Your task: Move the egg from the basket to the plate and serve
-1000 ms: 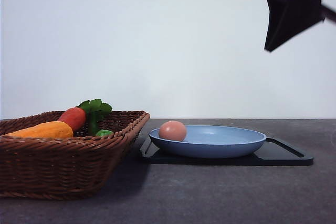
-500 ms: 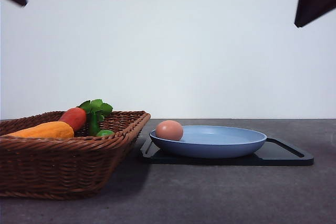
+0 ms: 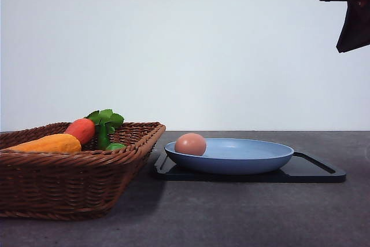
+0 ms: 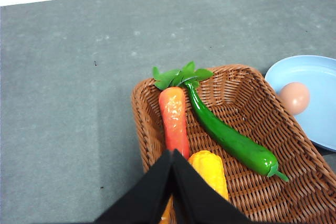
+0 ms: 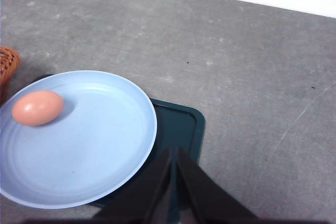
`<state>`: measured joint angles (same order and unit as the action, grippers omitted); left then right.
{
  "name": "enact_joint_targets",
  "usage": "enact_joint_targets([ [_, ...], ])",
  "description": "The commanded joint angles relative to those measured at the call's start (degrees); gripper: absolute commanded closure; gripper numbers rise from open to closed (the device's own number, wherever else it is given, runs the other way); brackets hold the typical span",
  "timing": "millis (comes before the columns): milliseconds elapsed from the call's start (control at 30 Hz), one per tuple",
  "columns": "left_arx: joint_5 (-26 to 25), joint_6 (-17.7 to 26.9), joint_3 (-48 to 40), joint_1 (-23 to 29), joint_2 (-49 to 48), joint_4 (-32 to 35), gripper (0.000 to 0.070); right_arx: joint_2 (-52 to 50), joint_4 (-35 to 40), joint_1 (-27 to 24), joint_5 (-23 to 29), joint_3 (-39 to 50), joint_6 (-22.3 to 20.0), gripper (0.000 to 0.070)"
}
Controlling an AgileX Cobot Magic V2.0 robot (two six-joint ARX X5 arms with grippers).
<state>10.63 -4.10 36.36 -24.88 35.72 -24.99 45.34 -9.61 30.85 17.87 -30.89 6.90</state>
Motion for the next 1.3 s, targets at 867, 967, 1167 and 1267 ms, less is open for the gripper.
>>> enact_joint_targets([
  [867,0.3,1.9,-5.8,21.6,-26.0,0.4,0.0700,0.2,0.6,0.5,0.2,-0.5,0.9,0.0700],
  [967,-0.5,1.4,-12.1,23.3,-28.7,5.2,0.0700,0.2,0.6,0.5,0.2,-0.5,0.9,0.0700],
  [1167,-5.5,-1.2,-24.5,24.0,-33.7,11.7,0.0700,0.2,0.6,0.5,0.2,-0.5,0.9,0.0700],
  [1267,-7.6,-2.5,-29.1,24.0,-35.6,13.1,0.0700,0.2,0.6,0.5,0.2,-0.5,0.9,0.0700],
])
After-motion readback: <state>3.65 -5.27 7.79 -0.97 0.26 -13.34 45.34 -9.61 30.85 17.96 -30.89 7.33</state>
